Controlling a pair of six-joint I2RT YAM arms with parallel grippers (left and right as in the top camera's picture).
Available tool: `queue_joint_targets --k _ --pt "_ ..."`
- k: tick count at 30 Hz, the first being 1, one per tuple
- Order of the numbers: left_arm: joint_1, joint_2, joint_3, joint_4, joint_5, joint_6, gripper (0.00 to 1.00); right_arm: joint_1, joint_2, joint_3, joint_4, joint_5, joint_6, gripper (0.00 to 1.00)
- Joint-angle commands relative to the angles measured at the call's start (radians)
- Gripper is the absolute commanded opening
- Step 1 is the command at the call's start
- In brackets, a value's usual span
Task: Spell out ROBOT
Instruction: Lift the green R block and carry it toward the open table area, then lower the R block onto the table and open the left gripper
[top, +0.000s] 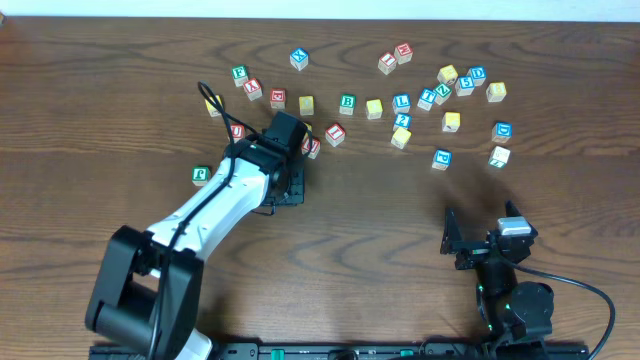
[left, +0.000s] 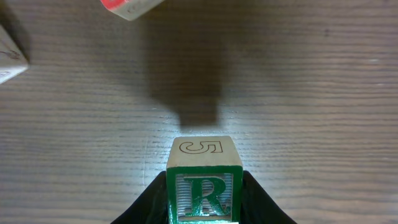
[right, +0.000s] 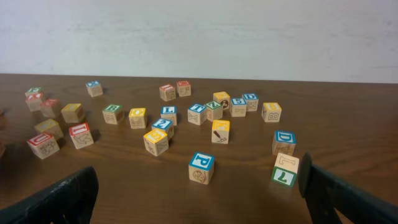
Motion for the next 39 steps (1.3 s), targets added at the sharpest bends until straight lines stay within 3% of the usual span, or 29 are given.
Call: queue_joint_targets --k 1,31,32,37,39 --pt "-0.002 0.06 -0.013 0.018 -0.005 -0.009 0.21 -0.009 -0.006 -0.001 -0.004 0.001 0.007 0.99" --pt "-0.001 0.092 -0.047 0.087 -0.006 -0.006 0.21 -0.009 -0.006 -0.001 -0.004 0.001 0.007 0.99" --pt "-0.001 0.092 -0.047 0.086 -0.006 -0.006 0.22 -0.009 -0.006 -0.001 -0.004 0.001 0.007 0.99" --pt "-0.001 0.092 -0.047 0.086 -0.005 -0.006 0.5 -0.009 -0.006 -0.001 -0.004 0.001 0.007 0.99" --pt "-0.001 0.092 -0.047 0.086 -0.005 -0.006 0.51 -0.009 -0.006 -0.001 -0.004 0.001 0.007 0.99"
